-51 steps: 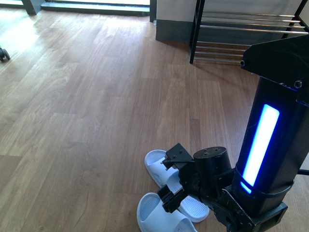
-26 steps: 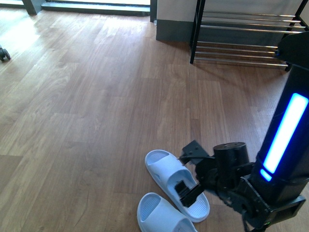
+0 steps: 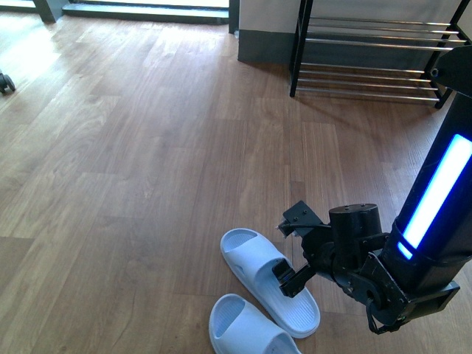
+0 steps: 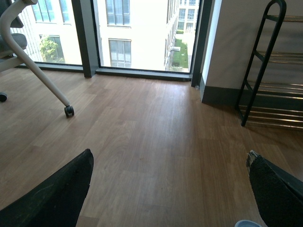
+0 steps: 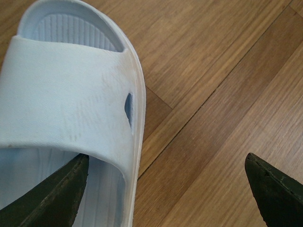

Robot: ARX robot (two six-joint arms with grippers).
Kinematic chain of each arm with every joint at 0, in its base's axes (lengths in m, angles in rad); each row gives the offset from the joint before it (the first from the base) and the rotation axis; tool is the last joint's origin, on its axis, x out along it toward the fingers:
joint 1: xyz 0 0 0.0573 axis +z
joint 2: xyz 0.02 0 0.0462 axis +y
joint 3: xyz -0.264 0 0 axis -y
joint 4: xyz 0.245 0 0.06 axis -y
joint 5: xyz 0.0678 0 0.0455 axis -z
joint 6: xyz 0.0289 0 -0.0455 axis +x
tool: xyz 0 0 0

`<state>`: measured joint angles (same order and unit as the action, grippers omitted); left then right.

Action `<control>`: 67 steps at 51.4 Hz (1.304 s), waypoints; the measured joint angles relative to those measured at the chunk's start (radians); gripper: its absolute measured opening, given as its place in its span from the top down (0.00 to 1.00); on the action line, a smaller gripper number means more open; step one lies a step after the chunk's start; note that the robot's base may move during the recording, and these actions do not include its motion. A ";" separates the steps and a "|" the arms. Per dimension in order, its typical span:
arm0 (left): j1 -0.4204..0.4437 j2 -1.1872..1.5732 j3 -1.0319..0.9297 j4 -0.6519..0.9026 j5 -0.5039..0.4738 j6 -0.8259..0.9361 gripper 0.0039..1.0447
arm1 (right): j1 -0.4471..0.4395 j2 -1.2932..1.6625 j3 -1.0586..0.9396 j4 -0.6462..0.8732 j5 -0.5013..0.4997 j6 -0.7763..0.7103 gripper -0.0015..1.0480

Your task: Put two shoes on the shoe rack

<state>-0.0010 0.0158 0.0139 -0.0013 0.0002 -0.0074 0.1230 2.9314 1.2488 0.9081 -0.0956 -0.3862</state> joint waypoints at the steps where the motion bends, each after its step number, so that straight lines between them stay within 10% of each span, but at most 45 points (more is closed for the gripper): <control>1: 0.000 0.000 0.000 0.000 0.000 0.000 0.09 | -0.002 0.002 0.002 -0.001 0.002 0.000 0.09; 18: 0.000 0.000 0.000 0.000 0.000 0.000 0.09 | 0.023 0.060 0.032 0.023 0.031 0.009 0.09; 52: 0.000 0.000 0.000 0.000 0.000 0.000 0.09 | -0.009 0.066 0.035 -0.002 0.092 0.069 0.98; 67: 0.000 0.000 0.000 0.000 0.000 0.000 0.09 | -0.007 0.045 0.014 -0.018 0.103 0.077 0.99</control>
<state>-0.0010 0.0158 0.0139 -0.0013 0.0002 -0.0074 0.1158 2.9761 1.2625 0.8902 0.0074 -0.3096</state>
